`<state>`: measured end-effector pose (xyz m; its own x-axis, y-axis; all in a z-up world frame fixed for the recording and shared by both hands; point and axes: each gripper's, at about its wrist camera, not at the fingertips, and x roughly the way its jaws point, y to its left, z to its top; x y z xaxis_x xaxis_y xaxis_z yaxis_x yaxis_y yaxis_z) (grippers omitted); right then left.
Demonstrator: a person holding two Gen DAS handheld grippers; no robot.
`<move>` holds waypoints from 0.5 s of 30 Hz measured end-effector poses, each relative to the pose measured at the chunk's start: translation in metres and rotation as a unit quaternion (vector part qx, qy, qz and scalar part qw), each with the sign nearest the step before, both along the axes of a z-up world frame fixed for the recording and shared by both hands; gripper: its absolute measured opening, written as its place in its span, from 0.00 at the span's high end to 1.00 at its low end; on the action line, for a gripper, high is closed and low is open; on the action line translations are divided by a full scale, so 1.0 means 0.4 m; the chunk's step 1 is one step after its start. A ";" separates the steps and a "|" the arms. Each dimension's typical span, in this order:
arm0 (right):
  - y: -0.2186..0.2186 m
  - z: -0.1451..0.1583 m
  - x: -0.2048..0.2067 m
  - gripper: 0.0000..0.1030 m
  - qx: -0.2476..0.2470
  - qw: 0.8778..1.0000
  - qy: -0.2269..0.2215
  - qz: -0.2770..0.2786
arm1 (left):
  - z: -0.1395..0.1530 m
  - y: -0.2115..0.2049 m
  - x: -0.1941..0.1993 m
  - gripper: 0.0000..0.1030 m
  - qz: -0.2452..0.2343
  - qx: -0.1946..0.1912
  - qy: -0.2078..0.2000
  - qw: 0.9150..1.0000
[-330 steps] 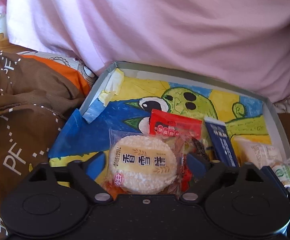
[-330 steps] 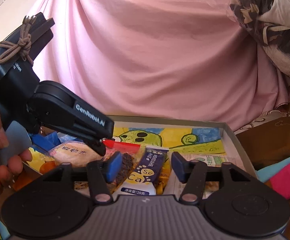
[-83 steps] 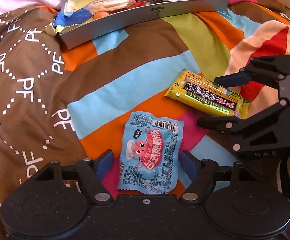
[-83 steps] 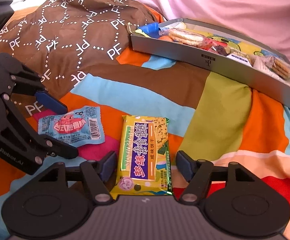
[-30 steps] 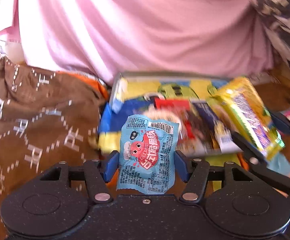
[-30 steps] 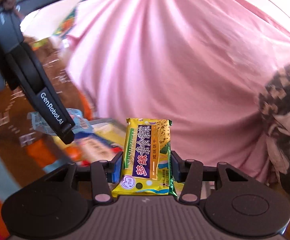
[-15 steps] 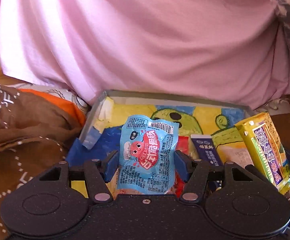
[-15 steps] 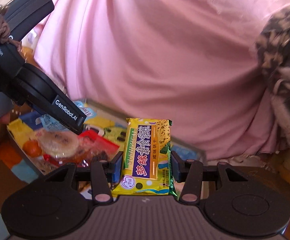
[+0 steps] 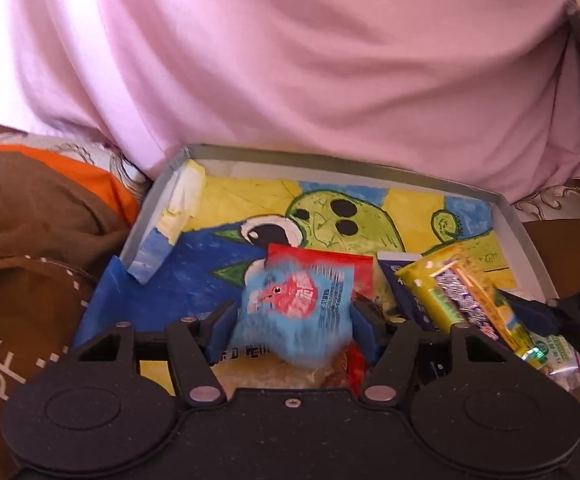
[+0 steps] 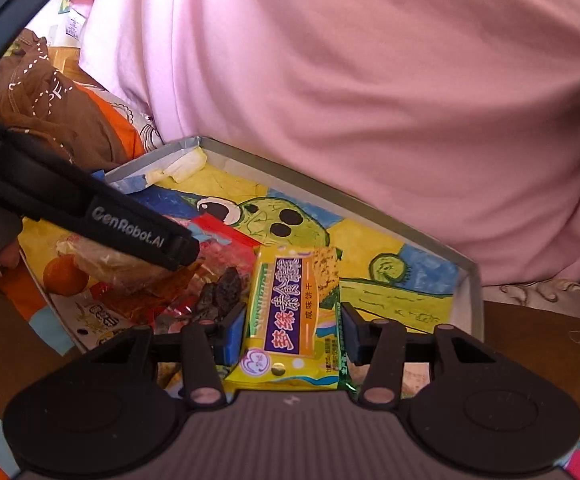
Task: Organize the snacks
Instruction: 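Lower both packets into the tray and open both tools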
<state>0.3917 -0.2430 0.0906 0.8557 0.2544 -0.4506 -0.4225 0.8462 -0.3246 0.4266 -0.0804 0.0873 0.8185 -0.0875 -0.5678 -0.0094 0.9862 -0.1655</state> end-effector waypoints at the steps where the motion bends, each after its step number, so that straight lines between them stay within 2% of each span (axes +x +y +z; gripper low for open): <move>1: 0.000 0.005 0.004 0.49 0.000 1.000 0.005 0.001 | 0.000 0.004 0.000 0.39 0.002 -0.003 -0.002 1.000; 6: 0.004 0.028 -0.021 0.40 -0.011 1.000 -0.011 -0.001 | 0.012 0.034 -0.022 0.18 0.021 -0.022 -0.014 0.999; 9: 0.008 0.048 -0.036 0.26 -0.014 1.000 -0.025 0.001 | 0.030 0.054 -0.049 0.10 0.036 -0.037 -0.029 0.998; 11: 0.012 0.064 -0.050 0.17 -0.014 0.999 -0.038 -0.002 | 0.042 0.067 -0.070 0.07 0.047 -0.045 -0.041 0.997; 15: 0.030 0.101 -0.091 0.07 -0.003 0.998 -0.059 -0.013 | 0.068 0.088 -0.114 0.03 0.058 -0.055 -0.057 0.995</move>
<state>0.3552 -0.2309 0.1311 0.9090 0.2293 -0.3480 -0.3594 0.8541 -0.3760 0.3811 -0.0451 0.1146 0.8855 -0.0445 -0.4624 -0.0976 0.9554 -0.2788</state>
